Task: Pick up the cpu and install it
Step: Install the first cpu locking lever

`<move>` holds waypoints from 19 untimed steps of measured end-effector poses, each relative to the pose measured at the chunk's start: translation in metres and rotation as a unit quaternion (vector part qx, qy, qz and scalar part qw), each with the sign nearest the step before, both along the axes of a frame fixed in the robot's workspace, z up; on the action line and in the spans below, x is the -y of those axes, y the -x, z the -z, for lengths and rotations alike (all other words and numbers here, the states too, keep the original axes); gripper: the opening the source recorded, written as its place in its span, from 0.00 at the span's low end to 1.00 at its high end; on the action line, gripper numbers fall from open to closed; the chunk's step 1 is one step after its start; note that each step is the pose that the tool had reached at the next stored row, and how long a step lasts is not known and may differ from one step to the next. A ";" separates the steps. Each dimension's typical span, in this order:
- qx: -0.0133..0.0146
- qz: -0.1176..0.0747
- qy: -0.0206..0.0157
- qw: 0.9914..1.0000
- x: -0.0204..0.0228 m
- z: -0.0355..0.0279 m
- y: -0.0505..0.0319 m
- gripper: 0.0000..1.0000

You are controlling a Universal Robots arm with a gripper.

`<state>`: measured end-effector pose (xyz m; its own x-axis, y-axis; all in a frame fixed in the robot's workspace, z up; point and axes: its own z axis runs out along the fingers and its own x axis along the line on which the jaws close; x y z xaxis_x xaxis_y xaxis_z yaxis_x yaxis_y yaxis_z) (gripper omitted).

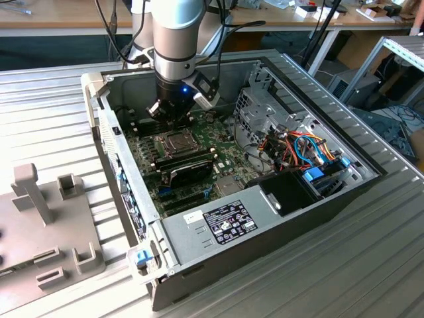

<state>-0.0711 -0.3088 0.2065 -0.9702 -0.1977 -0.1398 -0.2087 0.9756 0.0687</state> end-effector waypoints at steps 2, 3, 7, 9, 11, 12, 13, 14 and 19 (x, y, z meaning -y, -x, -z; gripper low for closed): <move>0.000 0.000 0.000 1.000 -0.0001 0.0003 -0.0001 0.11; 0.000 0.000 0.000 1.000 -0.0002 0.0007 -0.0001 0.11; 0.000 0.000 0.001 1.000 -0.0001 0.0020 -0.0003 0.11; 0.000 0.000 0.002 1.000 -0.0001 0.0023 -0.0004 0.11; 0.000 0.000 0.003 1.000 -0.0001 0.0024 -0.0005 0.11; 0.000 0.000 0.003 1.000 -0.0001 0.0025 -0.0005 0.11; 0.000 0.000 0.004 1.000 -0.0001 0.0026 -0.0006 0.11; 0.000 0.000 0.004 1.000 -0.0001 0.0026 -0.0007 0.11; 0.000 0.000 0.006 1.000 -0.0001 0.0028 -0.0008 0.11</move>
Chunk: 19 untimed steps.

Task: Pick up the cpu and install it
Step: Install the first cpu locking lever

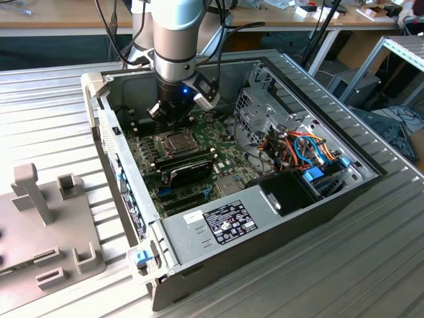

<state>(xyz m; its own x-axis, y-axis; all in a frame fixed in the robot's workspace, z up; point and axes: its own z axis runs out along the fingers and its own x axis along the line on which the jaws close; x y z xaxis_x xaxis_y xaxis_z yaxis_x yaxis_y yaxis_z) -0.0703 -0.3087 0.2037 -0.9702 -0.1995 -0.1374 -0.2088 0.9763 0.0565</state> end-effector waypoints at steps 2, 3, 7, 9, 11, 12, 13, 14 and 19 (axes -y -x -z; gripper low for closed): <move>0.000 0.000 0.001 1.000 0.0000 0.0000 0.0000 0.11; 0.000 0.000 0.001 1.000 0.0000 0.0000 0.0000 0.11; 0.000 0.000 0.001 1.000 0.0000 0.0001 0.0000 0.11; 0.000 0.000 0.001 1.000 0.0000 0.0001 0.0000 0.11; 0.000 0.000 0.001 1.000 0.0000 0.0001 0.0000 0.11; 0.000 0.000 0.001 1.000 0.0000 0.0001 0.0000 0.11; 0.000 0.000 0.001 1.000 0.0000 0.0001 0.0000 0.11; 0.000 0.000 0.001 1.000 0.0000 0.0002 -0.0002 0.11; 0.000 0.000 0.005 1.000 -0.0005 0.0005 -0.0011 0.11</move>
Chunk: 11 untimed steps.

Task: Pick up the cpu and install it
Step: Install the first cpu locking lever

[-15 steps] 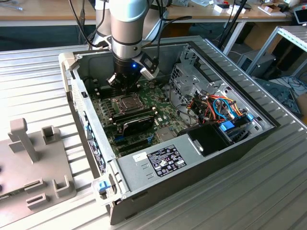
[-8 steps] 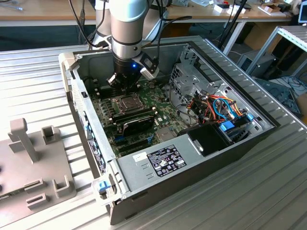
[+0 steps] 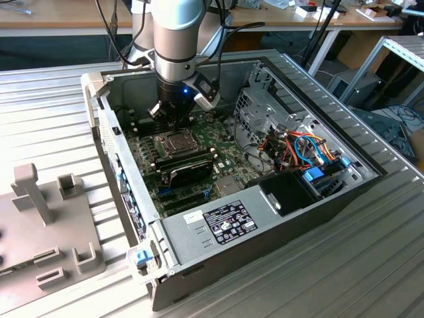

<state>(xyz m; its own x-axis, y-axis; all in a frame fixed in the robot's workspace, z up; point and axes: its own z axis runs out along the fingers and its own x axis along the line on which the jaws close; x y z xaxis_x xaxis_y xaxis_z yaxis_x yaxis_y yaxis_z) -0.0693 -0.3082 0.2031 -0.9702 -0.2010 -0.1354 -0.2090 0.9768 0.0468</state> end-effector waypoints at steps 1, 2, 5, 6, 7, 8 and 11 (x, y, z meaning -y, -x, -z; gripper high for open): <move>0.000 0.000 0.000 1.000 -0.0001 0.0000 0.0000 0.11; 0.000 0.000 0.001 1.000 -0.0003 0.0000 -0.0001 0.11; 0.000 0.000 0.001 1.000 -0.0007 0.0000 -0.0002 0.11; 0.000 0.000 0.001 1.000 -0.0008 0.0000 -0.0004 0.11; 0.000 0.000 0.001 1.000 -0.0009 0.0000 -0.0006 0.11; 0.000 0.000 0.001 1.000 -0.0009 0.0000 -0.0007 0.11; 0.000 0.000 0.001 1.000 -0.0011 0.0001 -0.0010 0.11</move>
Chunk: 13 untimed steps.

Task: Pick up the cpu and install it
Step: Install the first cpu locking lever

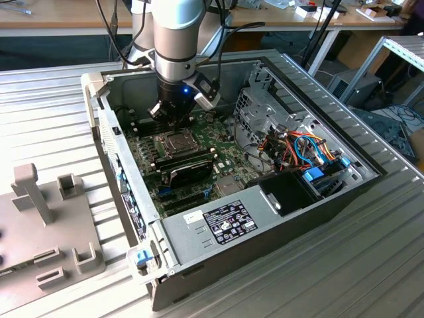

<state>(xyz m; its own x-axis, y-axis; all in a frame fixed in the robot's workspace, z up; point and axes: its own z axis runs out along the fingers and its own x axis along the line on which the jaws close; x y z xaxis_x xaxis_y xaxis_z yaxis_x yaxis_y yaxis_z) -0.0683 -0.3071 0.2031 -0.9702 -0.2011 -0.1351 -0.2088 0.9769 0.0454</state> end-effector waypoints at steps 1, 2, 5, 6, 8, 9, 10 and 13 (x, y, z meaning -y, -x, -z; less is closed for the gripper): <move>0.000 0.000 0.000 1.000 -0.0001 0.0000 -0.0001 0.11; 0.000 0.000 0.000 1.000 -0.0002 0.0000 -0.0001 0.11; 0.000 0.000 0.000 1.000 -0.0003 0.0002 -0.0003 0.11; 0.000 0.000 0.001 1.000 -0.0003 0.0004 -0.0004 0.11; 0.000 0.000 0.001 1.000 -0.0003 0.0004 -0.0004 0.11; 0.000 0.000 0.001 1.000 -0.0003 0.0004 -0.0005 0.11; 0.000 0.000 0.001 1.000 -0.0003 0.0005 -0.0005 0.11; 0.000 0.000 0.001 1.000 -0.0003 0.0004 -0.0005 0.11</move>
